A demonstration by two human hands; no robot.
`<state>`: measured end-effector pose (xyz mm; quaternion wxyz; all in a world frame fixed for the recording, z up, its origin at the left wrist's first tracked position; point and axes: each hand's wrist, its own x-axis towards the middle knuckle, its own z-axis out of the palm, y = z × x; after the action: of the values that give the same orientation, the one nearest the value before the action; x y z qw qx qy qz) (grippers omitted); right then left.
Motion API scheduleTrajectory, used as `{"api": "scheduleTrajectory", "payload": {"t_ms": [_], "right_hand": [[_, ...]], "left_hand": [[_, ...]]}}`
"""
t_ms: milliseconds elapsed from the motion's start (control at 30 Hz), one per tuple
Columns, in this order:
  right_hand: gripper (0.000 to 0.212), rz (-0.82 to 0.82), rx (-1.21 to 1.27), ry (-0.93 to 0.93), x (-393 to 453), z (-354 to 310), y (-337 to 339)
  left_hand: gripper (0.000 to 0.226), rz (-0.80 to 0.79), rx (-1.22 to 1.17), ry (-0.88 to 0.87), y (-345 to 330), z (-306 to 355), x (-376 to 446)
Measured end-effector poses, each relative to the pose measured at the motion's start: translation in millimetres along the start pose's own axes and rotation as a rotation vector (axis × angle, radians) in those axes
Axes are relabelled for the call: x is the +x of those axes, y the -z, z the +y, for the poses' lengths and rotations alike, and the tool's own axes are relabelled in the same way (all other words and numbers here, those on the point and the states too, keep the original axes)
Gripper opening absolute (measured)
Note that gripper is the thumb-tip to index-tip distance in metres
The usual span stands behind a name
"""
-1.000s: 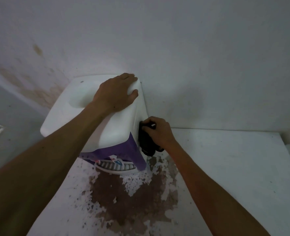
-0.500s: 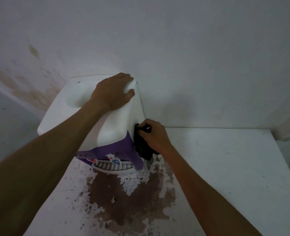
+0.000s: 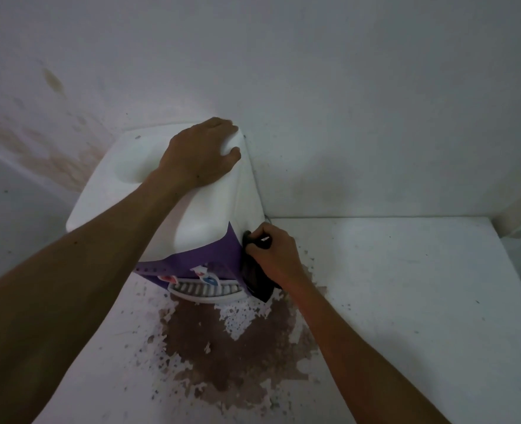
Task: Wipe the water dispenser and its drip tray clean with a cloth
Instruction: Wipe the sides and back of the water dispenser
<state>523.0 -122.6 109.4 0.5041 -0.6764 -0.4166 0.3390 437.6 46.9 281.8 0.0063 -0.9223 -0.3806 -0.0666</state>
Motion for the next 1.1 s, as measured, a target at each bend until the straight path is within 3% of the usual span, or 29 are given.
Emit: {"api": "scheduleTrajectory", "payload": {"t_ms": [100,200,300,433,567,667,767,900,1000,1100], "right_hand": [[0.008,-0.048,-0.056,-0.037,-8,12,-5],[0.007,-0.141,-0.181,-0.062,-8,21,-2],[0.009,-0.075,-0.076,-0.006,-9,6,4],[0.019,-0.015,0.095,0.045,-18,-15,9],[0.017,-0.086,-0.023,-0.027,-19,6,4],[0.015,-0.086,-0.089,-0.047,-18,21,1],[0.007,0.021,-0.01,0.074,-20,10,0],[0.017,0.061,0.121,0.217,-18,-7,4],[0.017,0.078,0.097,0.212,-18,3,0],[0.013,0.044,-0.064,0.134,-20,25,-6]], "left_hand": [[0.059,0.01,0.002,-0.017,0,0,-2],[0.052,0.134,0.044,-0.073,0,3,-4],[0.045,0.264,0.12,-0.115,2,6,-10],[0.037,0.312,0.224,-0.148,6,12,-18],[0.021,0.409,0.069,-0.113,13,50,-56],[0.012,0.406,-0.162,0.022,2,93,-112],[0.026,0.316,-0.32,0.215,-31,109,-162],[0.04,0.208,-0.594,0.518,-72,97,-195],[0.043,0.193,-0.765,0.709,-83,86,-200],[0.049,0.201,-0.793,0.771,-87,82,-196]]}}
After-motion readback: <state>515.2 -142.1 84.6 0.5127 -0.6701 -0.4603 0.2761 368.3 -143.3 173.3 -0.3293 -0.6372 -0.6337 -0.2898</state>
